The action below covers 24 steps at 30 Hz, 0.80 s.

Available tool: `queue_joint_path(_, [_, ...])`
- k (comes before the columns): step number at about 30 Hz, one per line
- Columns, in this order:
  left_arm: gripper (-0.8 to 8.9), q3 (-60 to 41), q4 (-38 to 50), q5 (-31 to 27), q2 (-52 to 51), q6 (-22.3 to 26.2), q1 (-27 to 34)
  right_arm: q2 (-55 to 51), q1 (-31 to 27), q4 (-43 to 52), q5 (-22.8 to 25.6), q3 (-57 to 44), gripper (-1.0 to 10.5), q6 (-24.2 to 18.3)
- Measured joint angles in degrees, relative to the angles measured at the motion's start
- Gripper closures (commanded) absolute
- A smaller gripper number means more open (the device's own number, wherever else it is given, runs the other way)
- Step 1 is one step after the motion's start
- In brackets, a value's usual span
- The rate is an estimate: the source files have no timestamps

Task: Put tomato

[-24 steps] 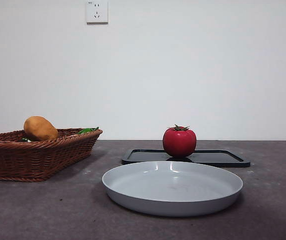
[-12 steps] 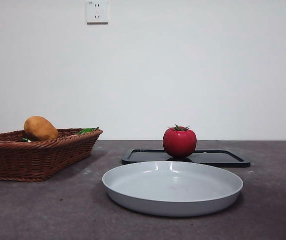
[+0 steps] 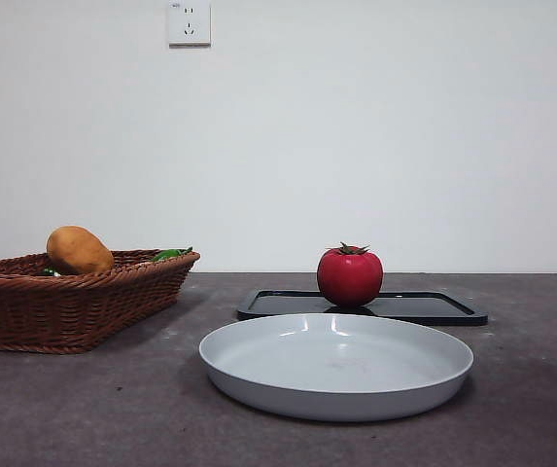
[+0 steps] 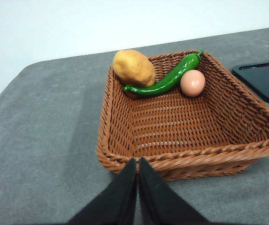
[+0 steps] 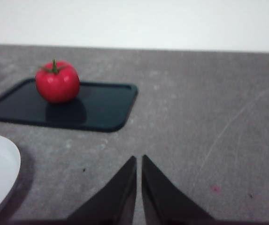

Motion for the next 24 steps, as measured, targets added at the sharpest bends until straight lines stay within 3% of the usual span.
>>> queue_joint_path(24, [8.06,0.0,0.0,0.0,0.0,0.0,0.0,0.0,0.0,0.0,-0.1,0.0,9.4,0.6])
